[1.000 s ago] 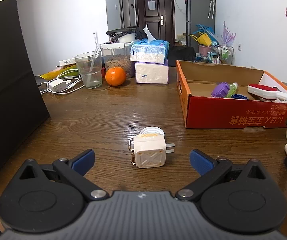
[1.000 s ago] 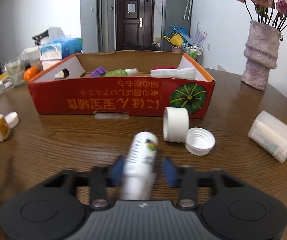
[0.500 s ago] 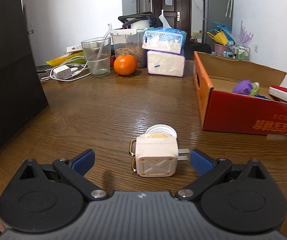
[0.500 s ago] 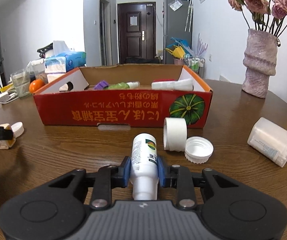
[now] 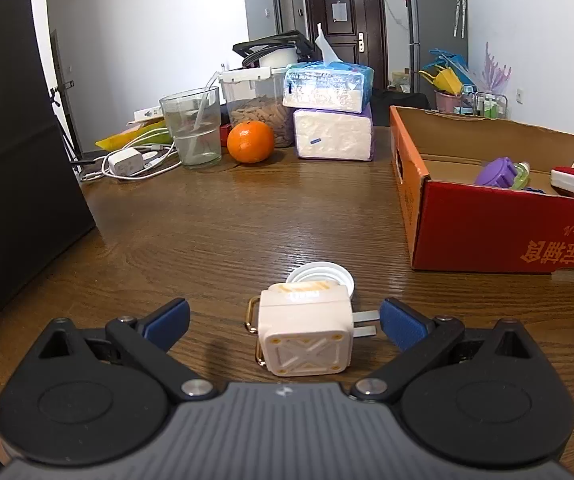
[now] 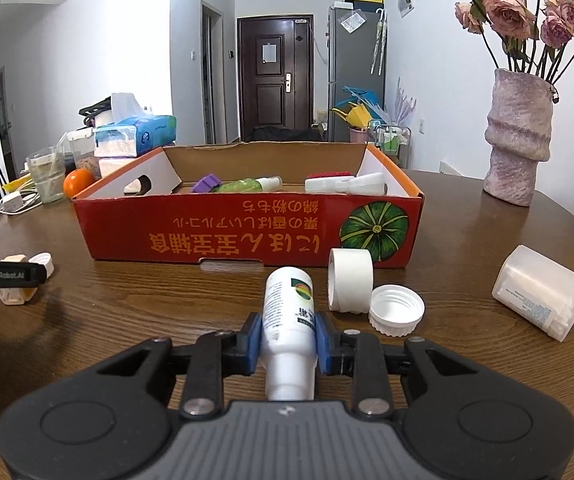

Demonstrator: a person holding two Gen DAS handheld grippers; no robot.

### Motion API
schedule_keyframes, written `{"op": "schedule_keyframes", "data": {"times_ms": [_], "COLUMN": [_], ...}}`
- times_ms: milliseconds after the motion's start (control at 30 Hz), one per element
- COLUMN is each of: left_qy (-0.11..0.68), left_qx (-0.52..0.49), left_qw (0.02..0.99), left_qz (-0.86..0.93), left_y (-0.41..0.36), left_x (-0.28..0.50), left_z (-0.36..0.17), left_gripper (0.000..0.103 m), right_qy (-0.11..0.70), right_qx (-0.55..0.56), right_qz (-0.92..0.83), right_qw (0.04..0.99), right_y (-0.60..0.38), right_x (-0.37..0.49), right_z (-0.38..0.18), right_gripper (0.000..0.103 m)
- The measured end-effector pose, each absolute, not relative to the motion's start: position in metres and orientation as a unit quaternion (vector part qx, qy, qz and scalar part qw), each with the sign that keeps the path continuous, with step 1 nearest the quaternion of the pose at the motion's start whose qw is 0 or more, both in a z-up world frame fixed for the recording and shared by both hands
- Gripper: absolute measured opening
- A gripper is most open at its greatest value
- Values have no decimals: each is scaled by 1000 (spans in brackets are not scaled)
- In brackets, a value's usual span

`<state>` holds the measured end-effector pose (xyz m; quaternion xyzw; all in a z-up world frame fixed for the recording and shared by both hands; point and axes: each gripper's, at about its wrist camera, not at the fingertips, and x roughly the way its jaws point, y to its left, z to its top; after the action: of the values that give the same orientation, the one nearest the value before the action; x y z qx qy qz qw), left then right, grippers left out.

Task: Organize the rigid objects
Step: 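Grasp the white plug adapter with the left tool while the right tool grasps the white bottle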

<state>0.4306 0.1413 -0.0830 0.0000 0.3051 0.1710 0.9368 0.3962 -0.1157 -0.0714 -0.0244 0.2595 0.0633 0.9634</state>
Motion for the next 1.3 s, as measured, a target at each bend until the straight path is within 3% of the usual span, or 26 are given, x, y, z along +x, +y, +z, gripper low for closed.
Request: {"op": "schedule_keyframes", "data": {"times_ms": [133,267,1300], "left_qy": [307,311,265], "left_qx": [1,-7,-48], "left_qw": [937,940,955], "left_qz": [167,137,122], "left_y": [140,141,118], "left_x": [431,430,378], "left_z": [-84,-84,-57], "left_gripper": [99,68,67], "right_qy": [257,254,210], "right_qx": [-25,-24,0], "right_qz": [62,61,75], "right_qw": [964,965,975], "right_y": [-116,-117,-128], "right_x": [396,394,376], "right_z": [-71,-71,-54], "right_gripper": [27,27,27]}}
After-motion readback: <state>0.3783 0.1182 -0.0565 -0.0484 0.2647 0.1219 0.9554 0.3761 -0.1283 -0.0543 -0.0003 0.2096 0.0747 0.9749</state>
